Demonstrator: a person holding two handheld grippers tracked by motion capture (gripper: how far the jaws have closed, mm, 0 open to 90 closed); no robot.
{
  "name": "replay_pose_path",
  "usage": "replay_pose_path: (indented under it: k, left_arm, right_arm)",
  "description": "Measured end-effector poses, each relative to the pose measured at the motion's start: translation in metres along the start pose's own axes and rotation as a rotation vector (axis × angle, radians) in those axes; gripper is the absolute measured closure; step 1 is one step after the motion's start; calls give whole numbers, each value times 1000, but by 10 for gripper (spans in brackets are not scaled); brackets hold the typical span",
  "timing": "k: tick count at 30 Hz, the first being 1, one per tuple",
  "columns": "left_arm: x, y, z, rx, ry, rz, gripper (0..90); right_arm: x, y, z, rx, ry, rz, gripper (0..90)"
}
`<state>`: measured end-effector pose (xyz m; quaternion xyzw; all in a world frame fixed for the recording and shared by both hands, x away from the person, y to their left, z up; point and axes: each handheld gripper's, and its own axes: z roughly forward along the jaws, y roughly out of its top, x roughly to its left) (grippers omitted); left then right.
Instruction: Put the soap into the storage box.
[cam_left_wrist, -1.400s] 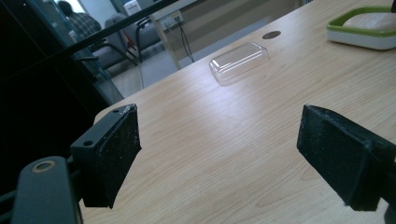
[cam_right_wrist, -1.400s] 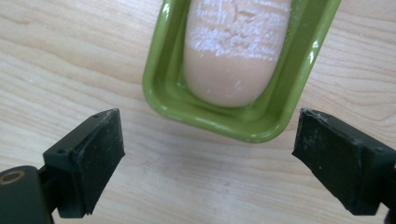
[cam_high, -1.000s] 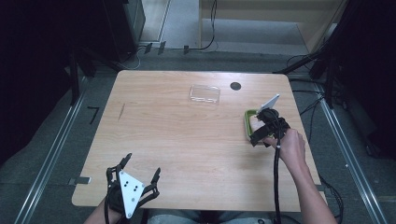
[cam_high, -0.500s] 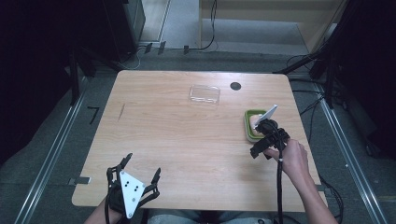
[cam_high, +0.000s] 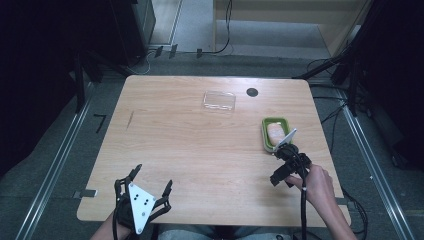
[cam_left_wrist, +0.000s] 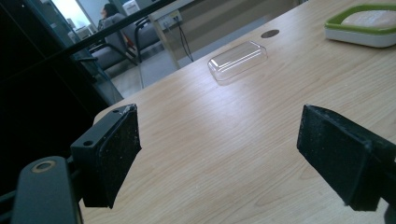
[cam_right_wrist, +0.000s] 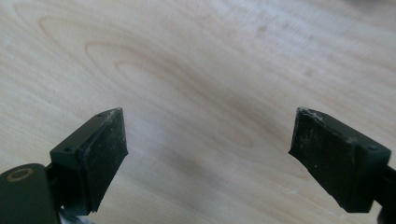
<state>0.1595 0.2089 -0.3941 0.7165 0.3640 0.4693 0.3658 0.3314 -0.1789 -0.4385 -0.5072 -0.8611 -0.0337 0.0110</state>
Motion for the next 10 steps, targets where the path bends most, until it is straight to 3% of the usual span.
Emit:
replay_pose_path:
  k: [10]
  left_arm:
    - [-1, 1, 1, -3, 1, 7, 140]
  right_arm:
    - [8, -10, 13, 35, 18, -35, 139]
